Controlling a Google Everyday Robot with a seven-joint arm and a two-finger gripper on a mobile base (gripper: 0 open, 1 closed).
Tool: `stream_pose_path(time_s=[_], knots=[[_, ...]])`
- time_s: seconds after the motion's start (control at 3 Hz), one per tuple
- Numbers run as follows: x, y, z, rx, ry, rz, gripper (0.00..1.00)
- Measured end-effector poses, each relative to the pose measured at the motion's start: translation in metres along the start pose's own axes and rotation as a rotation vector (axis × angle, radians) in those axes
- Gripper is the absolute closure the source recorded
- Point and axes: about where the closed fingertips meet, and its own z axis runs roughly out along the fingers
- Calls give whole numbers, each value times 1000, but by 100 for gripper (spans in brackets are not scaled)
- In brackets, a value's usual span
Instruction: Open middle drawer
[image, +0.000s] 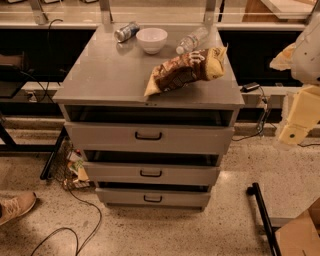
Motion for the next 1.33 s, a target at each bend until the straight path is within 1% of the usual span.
stream_pose_path(time_s=[0.33, 0.67, 1.0, 1.33], knots=[[0, 0, 0, 0, 0, 0, 0], [3, 25, 23, -69, -1, -26, 0], [-2, 75, 77, -193, -50, -91, 0], [-24, 128, 150, -334, -126, -148, 0]])
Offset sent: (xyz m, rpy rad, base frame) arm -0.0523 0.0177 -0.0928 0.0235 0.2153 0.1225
